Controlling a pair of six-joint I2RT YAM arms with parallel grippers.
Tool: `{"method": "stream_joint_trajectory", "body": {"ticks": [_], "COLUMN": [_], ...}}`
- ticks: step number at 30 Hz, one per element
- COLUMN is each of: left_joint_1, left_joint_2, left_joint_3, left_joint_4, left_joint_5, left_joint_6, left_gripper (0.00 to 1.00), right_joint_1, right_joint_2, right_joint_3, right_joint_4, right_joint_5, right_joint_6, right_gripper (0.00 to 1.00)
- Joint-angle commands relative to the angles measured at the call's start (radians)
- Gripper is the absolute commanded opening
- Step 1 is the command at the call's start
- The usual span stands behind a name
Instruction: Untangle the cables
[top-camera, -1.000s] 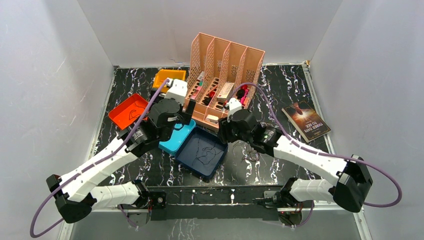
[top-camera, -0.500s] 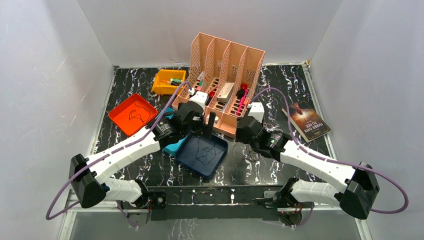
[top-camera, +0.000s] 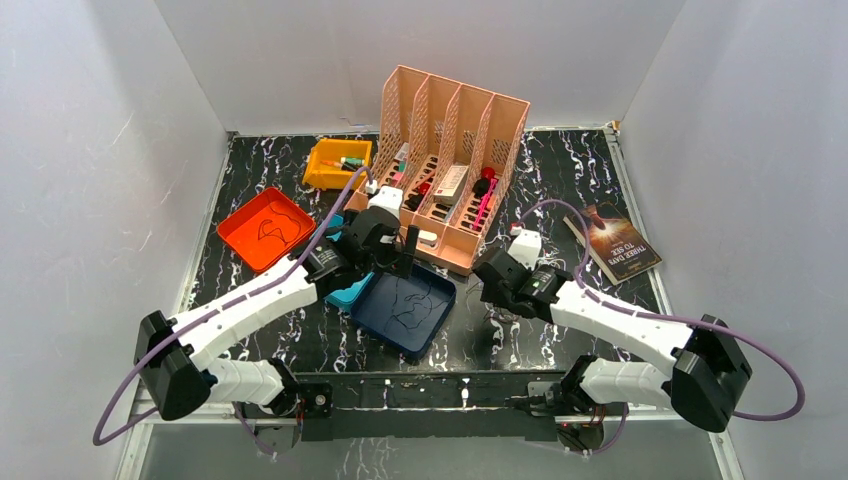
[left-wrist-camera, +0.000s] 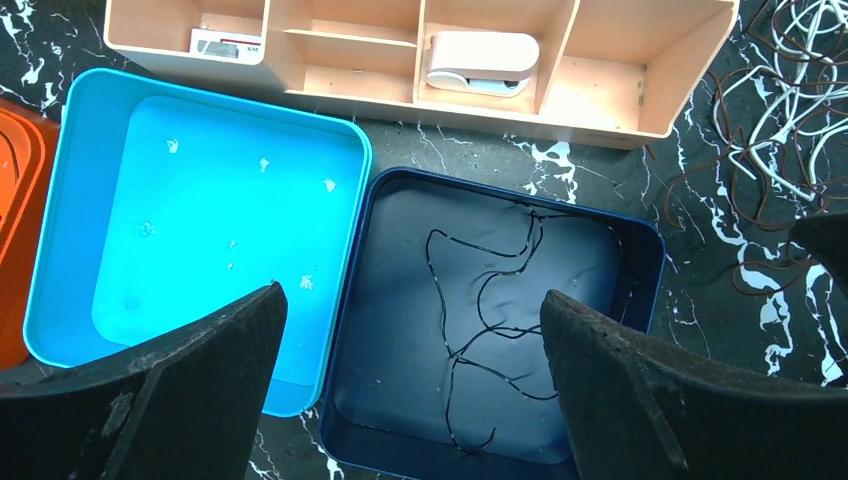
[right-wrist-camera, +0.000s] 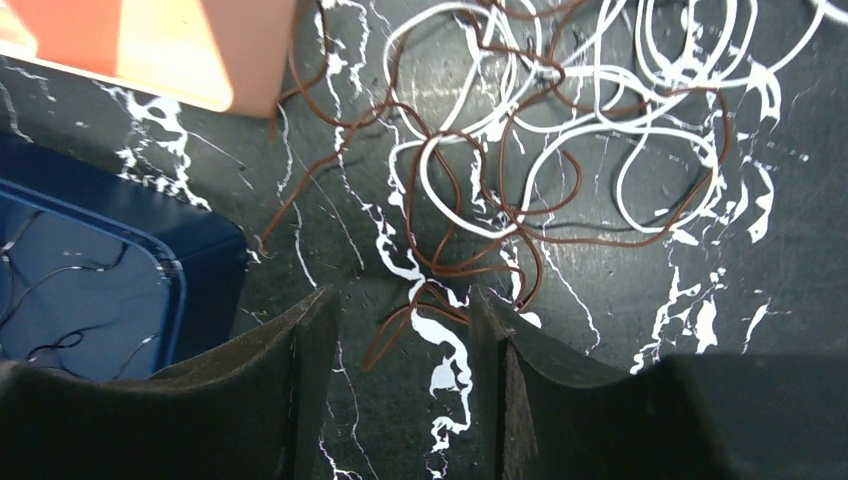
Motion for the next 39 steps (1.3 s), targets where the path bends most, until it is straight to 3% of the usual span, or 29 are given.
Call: {"method": "stream_joint_trajectory", "body": {"ticks": [1,8,23,29,36,39], "left_joint_1": [0.004,0.003,0.003,0.002,0.004,0.003], "left_joint_2": [-0.047,-0.071,-0.037,-0.045,-0.061,-0.071], "left_joint_3": [0.003,-0.004,0.000,-0.008,-0.023,-0.035], "left_joint_4": [0.016,0.030,0.067,0.071,0.088,0.106], "left_joint_5": [-0.035,-0.021,0.031,0.036,0.056,0.096], "left_joint_6": [0.006,0.010,0.022,0.027,0.024,0.040], "left_gripper": [0.98,0.98,0.98,0.98,0.98,0.98], "right_joint_1": [-0.004,-0.004,-0.004,-0.004,-0.005,-0.004], "right_joint_2": [0.006,0.044,0.005,0.045,0.092,0.089], "right_joint_3": [-0.031,-0.036,-0.009,-0.047,-0.038,-0.023], "right_joint_4": [0.000,0.032,-0.020,0.053,0.106,0.086], "right_joint_5": [-0.025,-0.062,-0.151,-0.234,-0.173,-0.145], "right_joint_6": [0.106,0.099,0.111,0.109,0.089,0.067], "right_gripper": [0.57,0.50,0.52,0.51,0.40,0.27]}}
